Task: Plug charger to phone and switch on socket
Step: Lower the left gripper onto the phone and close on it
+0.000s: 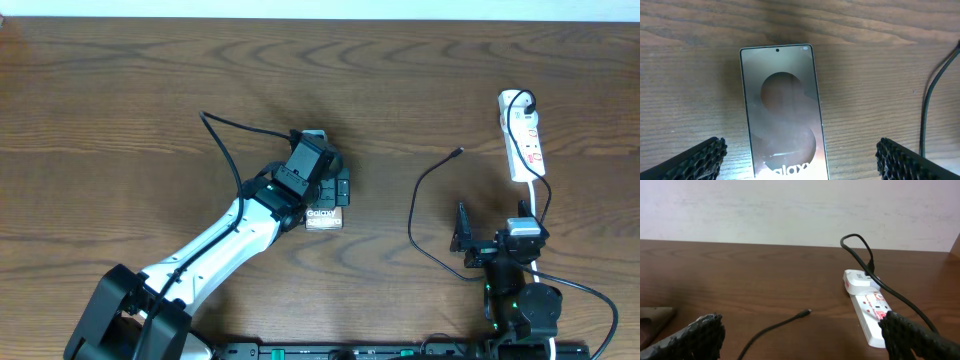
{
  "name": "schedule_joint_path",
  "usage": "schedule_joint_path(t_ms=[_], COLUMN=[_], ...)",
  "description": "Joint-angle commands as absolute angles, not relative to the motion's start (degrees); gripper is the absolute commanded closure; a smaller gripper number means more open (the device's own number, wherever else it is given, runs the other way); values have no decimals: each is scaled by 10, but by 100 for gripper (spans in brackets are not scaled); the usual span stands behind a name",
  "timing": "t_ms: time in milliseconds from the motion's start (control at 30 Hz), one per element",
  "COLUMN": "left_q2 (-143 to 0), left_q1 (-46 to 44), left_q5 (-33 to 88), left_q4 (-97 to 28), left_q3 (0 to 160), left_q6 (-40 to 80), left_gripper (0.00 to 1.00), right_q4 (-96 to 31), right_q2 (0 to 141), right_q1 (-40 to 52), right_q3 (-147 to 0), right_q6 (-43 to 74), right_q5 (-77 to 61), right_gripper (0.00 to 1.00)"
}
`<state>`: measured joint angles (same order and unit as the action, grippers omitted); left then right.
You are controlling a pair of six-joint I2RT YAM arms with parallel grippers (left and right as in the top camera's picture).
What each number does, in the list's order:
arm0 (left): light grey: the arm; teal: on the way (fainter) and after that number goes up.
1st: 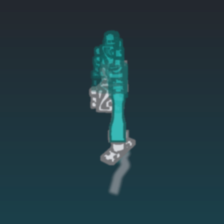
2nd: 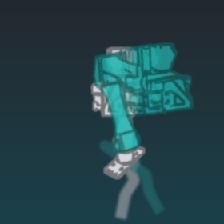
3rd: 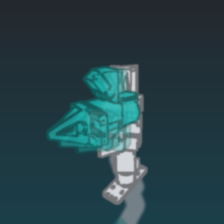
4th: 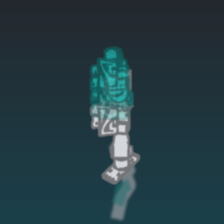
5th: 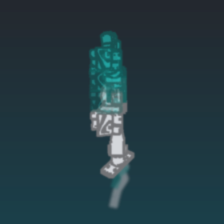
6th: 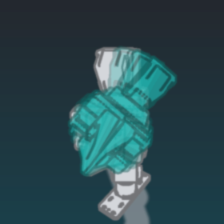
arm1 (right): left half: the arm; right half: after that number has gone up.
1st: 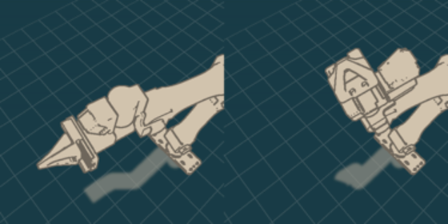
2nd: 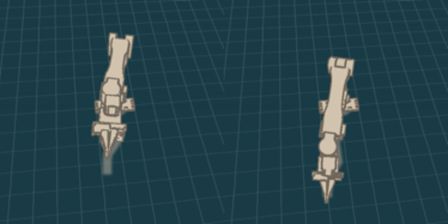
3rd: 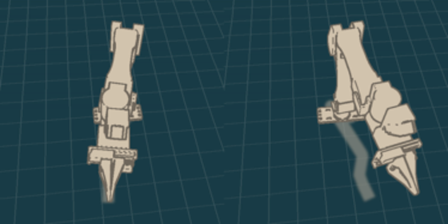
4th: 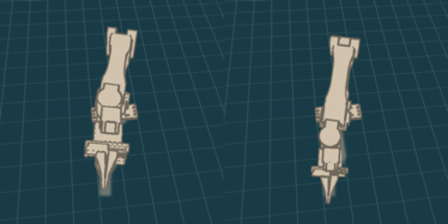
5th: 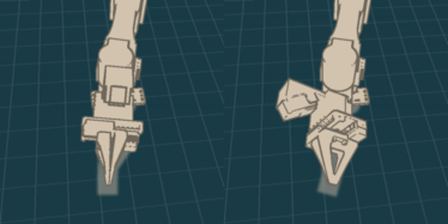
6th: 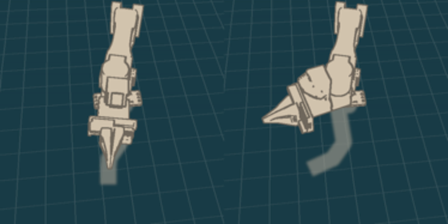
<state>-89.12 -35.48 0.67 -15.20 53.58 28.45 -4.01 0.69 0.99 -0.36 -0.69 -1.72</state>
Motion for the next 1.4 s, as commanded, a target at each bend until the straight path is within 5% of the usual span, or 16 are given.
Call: schedule_joint_path(t_ms=[0,1367], left_q2=[-894,-1046], left_q1=[-357,-387], left_q5=[-7,-114], left_q4=[-148,-65], left_q3=[550,550], left_q6=[293,296], left_gripper=[3,2], right_q4=[-43,-42], right_q2=[5,5], right_q1=[15,15], right_q3=[-3,-3], right_q6=[-12,-12], right_q5=[-17,-17], right_gripper=[1,1])
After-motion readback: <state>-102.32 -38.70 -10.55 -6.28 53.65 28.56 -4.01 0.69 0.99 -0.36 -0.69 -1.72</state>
